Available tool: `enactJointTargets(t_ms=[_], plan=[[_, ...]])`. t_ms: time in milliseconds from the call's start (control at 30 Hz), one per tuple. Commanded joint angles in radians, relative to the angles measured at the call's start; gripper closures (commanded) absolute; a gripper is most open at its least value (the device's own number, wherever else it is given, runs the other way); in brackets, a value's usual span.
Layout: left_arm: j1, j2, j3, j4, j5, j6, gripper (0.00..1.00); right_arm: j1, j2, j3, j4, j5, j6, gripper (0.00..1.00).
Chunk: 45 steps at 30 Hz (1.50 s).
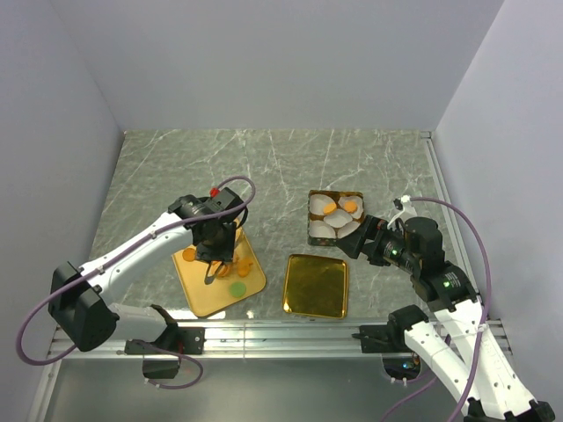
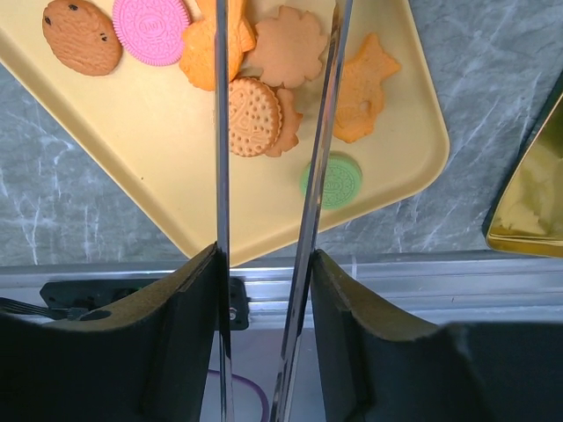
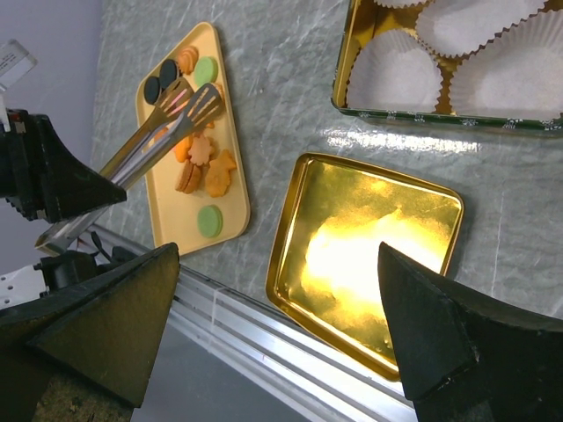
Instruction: Pack the cookies
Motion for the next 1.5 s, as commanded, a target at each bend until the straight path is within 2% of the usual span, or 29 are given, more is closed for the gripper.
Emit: enactJointTargets(t_ms=[0, 300, 633, 967, 1467], plan=[[-0.003, 0.004, 0.016, -0.009, -0.016, 0.008, 0.52, 0.004, 0.005, 0.018, 0.018, 0.002, -0.022, 0.00], [-0.003, 0.009, 0.019, -0.015, -0.038, -0.003, 0.59, 0.004, 0.024, 0.022, 0.021, -0.002, -0.034, 0.00], [0.003, -0.017, 0.057, -0.038, -0.071, -0.014, 0.60, 0.006, 0.039, 0.037, 0.021, -0.011, -0.045, 0.00], [0.067, -0.057, 0.139, -0.053, -0.067, 0.018, 0.61, 0.004, 0.051, 0.057, 0.016, -0.019, -0.050, 0.00], [0.072, 0.065, 0.447, -0.058, -0.038, 0.072, 0.63, 0.006, -0.028, 0.060, -0.037, 0.025, -0.027, 0.00]])
